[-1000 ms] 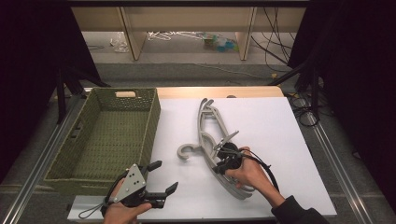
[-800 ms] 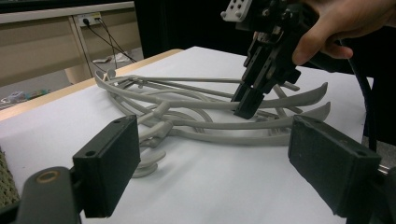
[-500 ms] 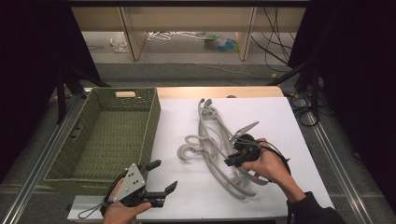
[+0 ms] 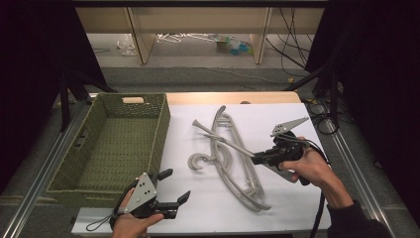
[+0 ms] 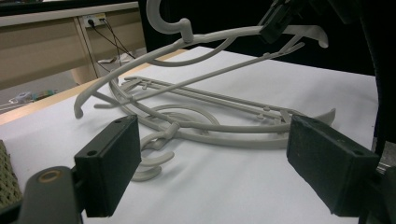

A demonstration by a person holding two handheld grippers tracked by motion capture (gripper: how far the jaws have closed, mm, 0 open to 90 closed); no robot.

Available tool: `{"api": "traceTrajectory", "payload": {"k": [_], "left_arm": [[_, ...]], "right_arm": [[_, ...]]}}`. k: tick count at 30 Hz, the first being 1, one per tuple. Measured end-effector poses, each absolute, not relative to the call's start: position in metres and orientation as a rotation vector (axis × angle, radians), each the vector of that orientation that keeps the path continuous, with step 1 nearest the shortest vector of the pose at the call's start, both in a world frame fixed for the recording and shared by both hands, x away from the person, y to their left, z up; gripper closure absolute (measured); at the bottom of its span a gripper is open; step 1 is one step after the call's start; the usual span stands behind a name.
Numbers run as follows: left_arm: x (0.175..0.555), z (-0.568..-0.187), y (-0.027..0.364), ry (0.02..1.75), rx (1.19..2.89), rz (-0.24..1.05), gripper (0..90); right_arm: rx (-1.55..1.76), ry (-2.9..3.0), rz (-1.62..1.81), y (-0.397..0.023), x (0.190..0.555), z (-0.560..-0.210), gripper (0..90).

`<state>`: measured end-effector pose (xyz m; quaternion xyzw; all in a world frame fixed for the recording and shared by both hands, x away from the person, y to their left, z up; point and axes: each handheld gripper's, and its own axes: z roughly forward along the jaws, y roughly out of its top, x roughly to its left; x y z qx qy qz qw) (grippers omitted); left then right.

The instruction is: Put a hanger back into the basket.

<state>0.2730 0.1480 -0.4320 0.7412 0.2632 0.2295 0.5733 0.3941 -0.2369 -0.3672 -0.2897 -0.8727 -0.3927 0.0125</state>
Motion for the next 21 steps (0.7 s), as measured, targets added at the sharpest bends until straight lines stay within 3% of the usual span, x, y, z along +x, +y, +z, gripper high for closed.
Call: {"api": "traceTrajectory", "payload": {"k": [9,21], "left_arm": [[0.288,-0.424,0.130,0.616,1.760,0.617,18.7],[0.343,-0.426,0.081,0.580,1.921,0.773,25.8]], "right_arm": [[-0.829,-2.667,-1.267,-0.242,0.387,-0.360,82.6],[-0.745,-2.651,-1.307,-0.252,0.371,-0.352,82.6]]}}
